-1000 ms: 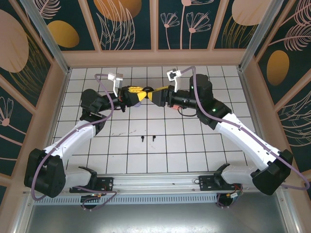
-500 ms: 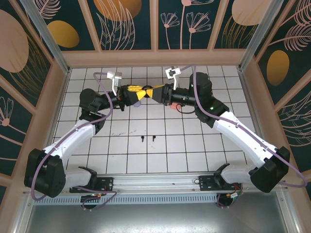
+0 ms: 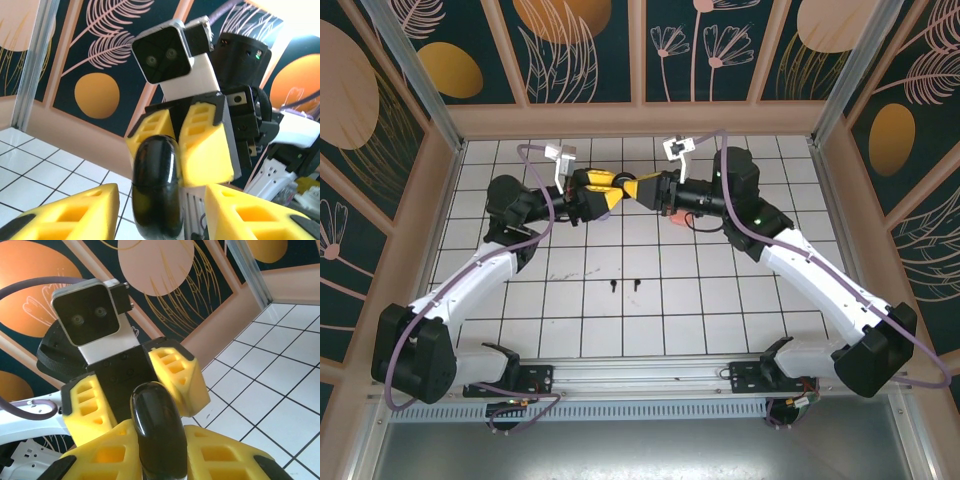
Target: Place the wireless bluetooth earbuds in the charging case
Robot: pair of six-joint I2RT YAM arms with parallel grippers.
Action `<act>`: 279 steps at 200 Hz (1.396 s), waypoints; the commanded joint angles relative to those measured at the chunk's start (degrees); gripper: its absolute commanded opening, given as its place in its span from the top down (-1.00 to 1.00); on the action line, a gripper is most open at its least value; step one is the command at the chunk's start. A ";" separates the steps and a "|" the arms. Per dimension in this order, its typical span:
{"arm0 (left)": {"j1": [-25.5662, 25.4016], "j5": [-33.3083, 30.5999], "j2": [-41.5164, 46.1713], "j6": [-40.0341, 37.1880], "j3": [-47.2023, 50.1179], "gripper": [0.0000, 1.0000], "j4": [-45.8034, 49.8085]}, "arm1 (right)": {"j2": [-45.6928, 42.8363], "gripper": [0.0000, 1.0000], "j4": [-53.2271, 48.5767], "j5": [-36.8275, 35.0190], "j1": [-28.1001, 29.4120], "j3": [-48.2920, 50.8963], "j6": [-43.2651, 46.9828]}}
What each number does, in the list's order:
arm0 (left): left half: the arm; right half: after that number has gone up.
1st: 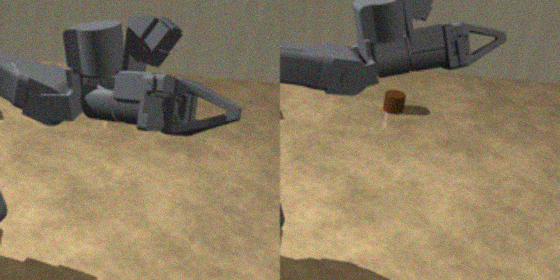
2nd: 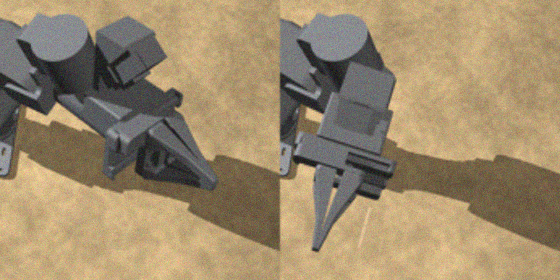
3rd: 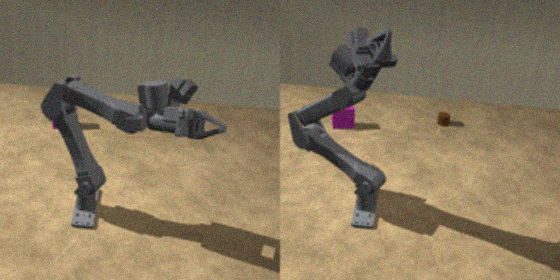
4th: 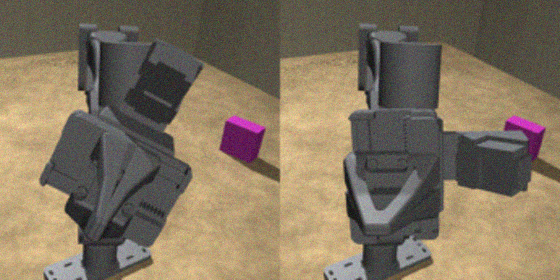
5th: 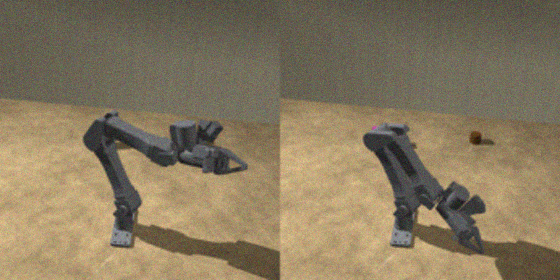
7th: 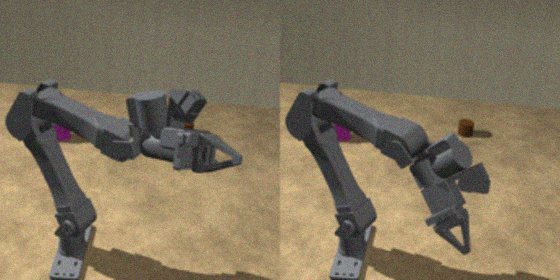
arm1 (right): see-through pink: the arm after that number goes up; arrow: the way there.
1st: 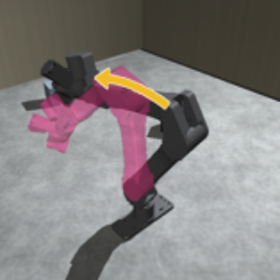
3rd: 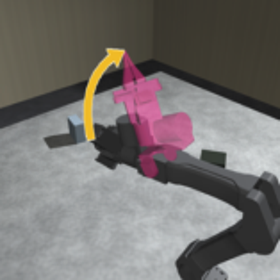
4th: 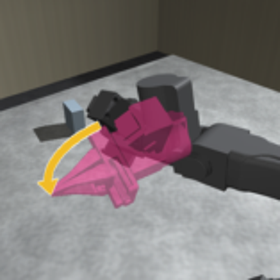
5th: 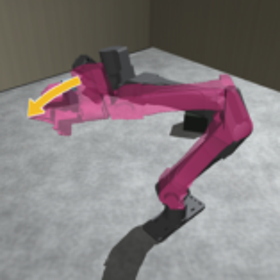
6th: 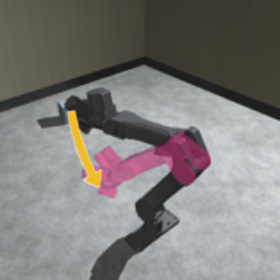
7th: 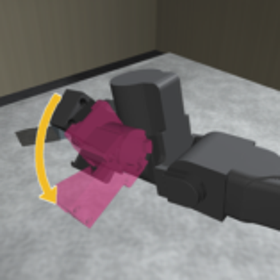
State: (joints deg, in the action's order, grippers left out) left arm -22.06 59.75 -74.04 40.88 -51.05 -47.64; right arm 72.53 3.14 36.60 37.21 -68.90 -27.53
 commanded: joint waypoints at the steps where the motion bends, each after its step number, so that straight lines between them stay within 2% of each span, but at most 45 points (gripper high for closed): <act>1: -0.19 4.68 -0.52 -6.28 -3.80 0.04 6.94 | -1.60 1.00 1.08 2.67 -1.53 -0.18 0.20; 99: -0.30 11.11 -2.91 -13.83 -8.88 0.07 17.09 | 0.83 1.00 -2.07 10.78 -2.15 -2.63 1.95; 155: -0.77 12.85 -3.68 -18.15 -11.25 0.17 22.56 | 1.47 1.00 -2.41 11.30 -2.14 -2.99 1.95; 174: -0.94 13.03 -3.83 -18.43 -11.36 0.25 22.85 | 1.56 1.00 -2.39 11.17 -2.06 -2.91 1.89; 263: -1.40 12.86 -3.85 -19.31 -11.53 0.86 23.24 | 1.52 1.00 -3.26 10.11 -2.06 -3.33 2.13; 274: -1.40 12.40 -3.84 -19.40 -11.47 0.89 23.28 | 1.27 0.68 -3.83 9.01 -2.14 -3.56 2.17; 279: -1.40 12.06 -3.78 -19.56 -11.44 0.91 23.34 | 1.02 0.44 -4.15 8.24 -2.18 -3.68 2.28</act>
State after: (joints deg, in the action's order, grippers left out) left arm -22.61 71.48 -77.43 23.75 -60.97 -23.73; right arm 73.95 -0.56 46.28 35.00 -70.06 -25.56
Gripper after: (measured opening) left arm 0.223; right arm 0.193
